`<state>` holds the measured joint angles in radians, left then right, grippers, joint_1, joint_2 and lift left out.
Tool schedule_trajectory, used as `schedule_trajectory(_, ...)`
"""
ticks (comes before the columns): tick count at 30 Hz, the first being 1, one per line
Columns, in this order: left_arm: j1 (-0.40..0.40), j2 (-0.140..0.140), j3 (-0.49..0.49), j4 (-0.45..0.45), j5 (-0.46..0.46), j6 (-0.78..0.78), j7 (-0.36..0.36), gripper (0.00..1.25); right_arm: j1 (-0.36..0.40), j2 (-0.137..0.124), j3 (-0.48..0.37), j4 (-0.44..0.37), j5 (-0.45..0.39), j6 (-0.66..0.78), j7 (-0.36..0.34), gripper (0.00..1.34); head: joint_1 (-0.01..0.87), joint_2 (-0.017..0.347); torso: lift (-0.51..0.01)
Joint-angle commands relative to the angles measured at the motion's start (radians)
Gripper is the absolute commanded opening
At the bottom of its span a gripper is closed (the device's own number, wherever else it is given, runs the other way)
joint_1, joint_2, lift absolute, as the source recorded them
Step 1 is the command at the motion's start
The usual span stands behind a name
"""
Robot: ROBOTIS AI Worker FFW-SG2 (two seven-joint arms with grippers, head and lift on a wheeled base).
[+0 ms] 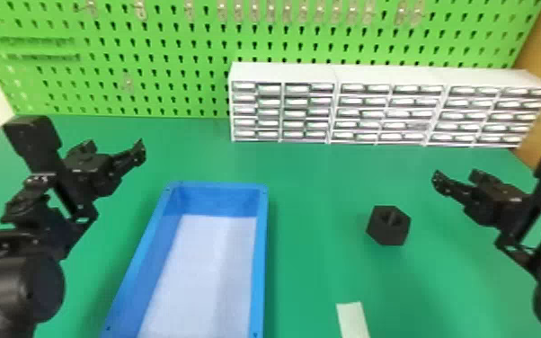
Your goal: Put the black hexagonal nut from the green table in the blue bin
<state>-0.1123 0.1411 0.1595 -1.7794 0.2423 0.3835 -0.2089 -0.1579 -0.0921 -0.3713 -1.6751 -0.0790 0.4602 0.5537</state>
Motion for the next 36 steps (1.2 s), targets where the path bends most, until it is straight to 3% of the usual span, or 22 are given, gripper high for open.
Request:
schedule_trajectory(1,0.0,0.0,0.0,0.0,0.0,0.0,-0.001,1.03,0.0,0.0,0.0,0.0,-0.001,0.0,0.0,0.99,0.666,0.032,-0.1)
schedule_trajectory(25,0.0,0.0,0.002,-0.003,0.003,0.0,-0.001,1.03,-0.006,-0.006,-0.011,-0.009,-0.005,0.021,0.0,0.99,0.666,0.032,-0.1)
schedule_trajectory(36,0.002,0.0,0.006,-0.006,0.003,0.0,0.0,1.03,-0.034,-0.055,-0.032,-0.057,0.008,0.137,-0.026,0.99,0.666,0.032,-0.1)
